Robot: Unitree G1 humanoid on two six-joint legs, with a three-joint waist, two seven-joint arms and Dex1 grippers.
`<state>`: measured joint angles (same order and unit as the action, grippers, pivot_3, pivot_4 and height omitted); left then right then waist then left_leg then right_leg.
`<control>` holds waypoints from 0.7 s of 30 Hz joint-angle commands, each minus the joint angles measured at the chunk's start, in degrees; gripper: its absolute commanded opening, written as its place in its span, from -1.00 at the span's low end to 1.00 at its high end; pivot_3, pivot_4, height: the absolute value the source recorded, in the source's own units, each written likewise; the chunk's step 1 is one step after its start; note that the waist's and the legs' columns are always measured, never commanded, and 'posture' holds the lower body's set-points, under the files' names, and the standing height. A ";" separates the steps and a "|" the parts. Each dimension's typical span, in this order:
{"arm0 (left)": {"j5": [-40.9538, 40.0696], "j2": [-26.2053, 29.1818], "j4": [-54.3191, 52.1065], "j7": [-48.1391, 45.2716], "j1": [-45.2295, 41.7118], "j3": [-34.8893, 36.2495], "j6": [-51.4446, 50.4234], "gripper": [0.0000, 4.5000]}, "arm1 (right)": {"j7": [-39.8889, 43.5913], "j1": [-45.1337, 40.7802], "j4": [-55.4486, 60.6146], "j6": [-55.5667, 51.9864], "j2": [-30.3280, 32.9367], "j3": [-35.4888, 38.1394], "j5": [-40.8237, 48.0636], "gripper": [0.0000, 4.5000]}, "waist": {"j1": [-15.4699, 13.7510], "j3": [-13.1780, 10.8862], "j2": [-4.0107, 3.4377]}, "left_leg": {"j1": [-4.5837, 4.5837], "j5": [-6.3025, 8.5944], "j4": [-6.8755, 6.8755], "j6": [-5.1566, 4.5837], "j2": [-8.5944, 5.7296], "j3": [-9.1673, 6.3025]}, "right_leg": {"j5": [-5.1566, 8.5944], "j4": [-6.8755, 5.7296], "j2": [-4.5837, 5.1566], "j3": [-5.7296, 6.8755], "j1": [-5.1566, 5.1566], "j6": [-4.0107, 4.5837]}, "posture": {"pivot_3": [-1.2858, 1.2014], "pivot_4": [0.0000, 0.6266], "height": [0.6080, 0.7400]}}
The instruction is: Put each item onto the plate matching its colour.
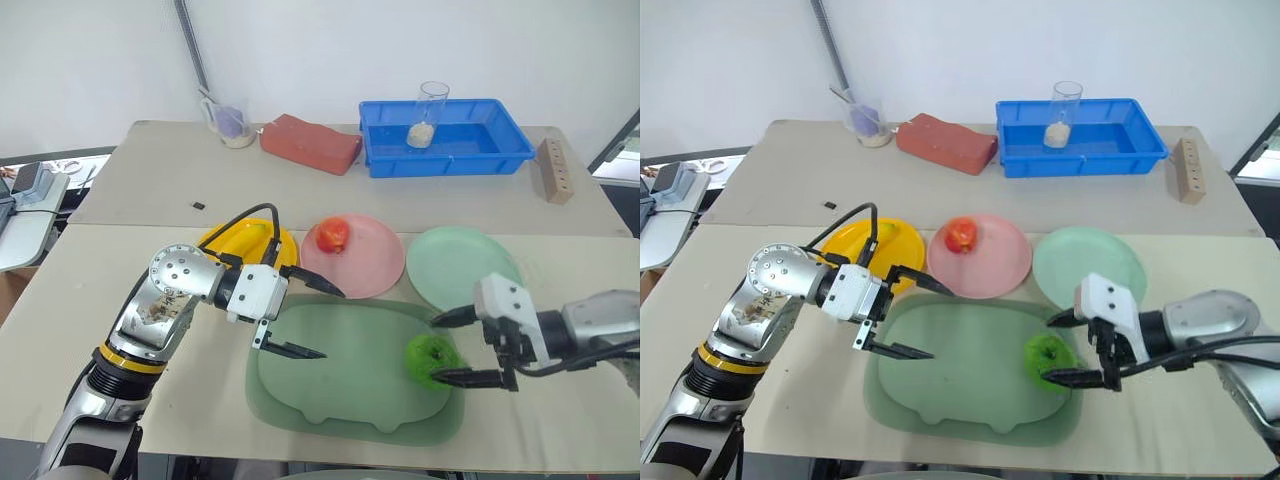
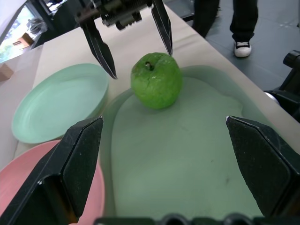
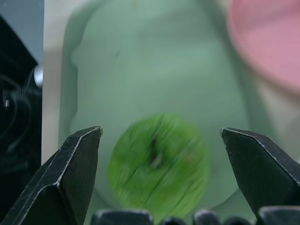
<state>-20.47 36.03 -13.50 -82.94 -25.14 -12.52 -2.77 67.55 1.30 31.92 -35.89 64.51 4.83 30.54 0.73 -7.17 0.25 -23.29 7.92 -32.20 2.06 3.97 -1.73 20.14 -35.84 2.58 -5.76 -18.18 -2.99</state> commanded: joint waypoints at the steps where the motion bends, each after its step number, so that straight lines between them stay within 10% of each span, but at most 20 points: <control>1: -0.83 0.58 -2.34 0.63 0.52 0.17 0.53 0.97 | 0.22 0.11 -0.20 3.56 0.27 -0.27 -2.55 1.00 | 0.06 0.01 -0.02 | 0.01 0.00 0.00 0.00 0.00 0.00 | 0.00 0.00 0.00 0.00 0.00 0.00 | 0.03 -0.52 1.00; 11: -0.76 0.02 -2.49 1.10 0.31 -0.31 0.55 0.97 | -1.62 -1.44 -1.20 4.98 -2.64 -4.09 -5.75 1.00 | -0.02 0.00 -0.01 | 0.01 0.00 -0.02 0.00 0.00 0.00 | 0.00 -0.01 0.00 -0.01 0.01 -0.01 | 0.03 -0.52 1.00; 16: -1.13 -0.18 -2.47 1.63 0.16 -0.19 0.14 1.00 | -0.93 -1.60 -0.83 3.78 -2.09 -2.77 -4.09 0.38 | -0.01 0.00 -0.01 | 0.01 0.00 -0.01 0.00 0.00 0.00 | 0.00 -0.01 -0.01 -0.01 0.01 -0.01 | 0.03 -0.52 1.00; 21: -1.31 -0.50 -1.61 2.52 -0.78 0.30 -0.61 1.00 | -1.15 -3.79 -1.77 1.27 -2.08 -0.36 -1.33 0.27 | 0.02 0.00 -0.01 | 0.01 0.00 -0.01 0.00 0.00 0.00 | 0.00 -0.02 -0.01 -0.01 0.01 0.00 | 0.03 -0.52 1.00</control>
<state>-20.50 35.68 -14.37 -81.30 -24.67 -12.88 -3.00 66.22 -0.87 29.76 -33.67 62.08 1.34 27.32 0.75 -7.17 0.24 -23.28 7.92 -32.22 2.06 3.97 -1.72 20.15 -35.86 2.57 -5.77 -18.16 -2.99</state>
